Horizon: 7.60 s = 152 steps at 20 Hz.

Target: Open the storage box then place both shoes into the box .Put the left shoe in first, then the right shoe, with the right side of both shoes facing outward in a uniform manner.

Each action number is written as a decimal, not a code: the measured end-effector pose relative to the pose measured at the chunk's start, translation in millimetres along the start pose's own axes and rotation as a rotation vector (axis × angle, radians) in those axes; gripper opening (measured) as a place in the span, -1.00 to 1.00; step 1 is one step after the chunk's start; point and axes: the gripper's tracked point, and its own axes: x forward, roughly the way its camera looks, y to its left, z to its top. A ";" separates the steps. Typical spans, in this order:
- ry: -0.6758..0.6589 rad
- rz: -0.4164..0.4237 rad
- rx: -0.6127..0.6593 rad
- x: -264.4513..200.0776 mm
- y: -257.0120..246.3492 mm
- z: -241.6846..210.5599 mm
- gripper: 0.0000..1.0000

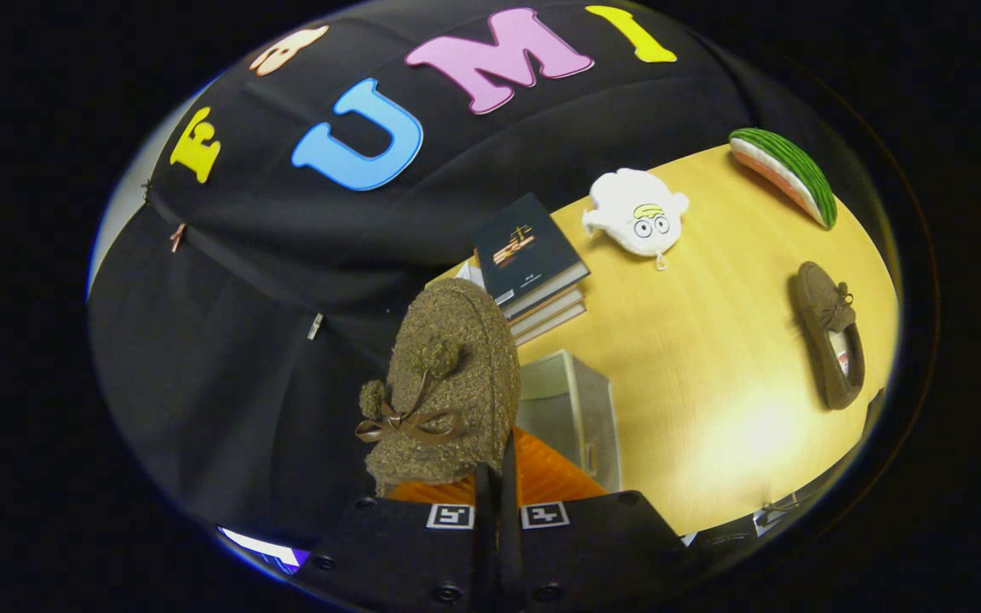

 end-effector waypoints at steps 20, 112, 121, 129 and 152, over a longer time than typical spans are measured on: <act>0.072 0.033 -0.147 54.8 31.2 -47.4 0.97; 0.006 0.004 -0.185 5.9 -4.3 -47.5 0.97; -0.292 -0.085 -0.467 -97.2 -38.7 24.8 0.97; -0.557 -0.122 -0.578 -169.8 -118.2 107.6 0.97; -0.788 -0.187 -0.709 -246.0 -266.7 192.3 0.92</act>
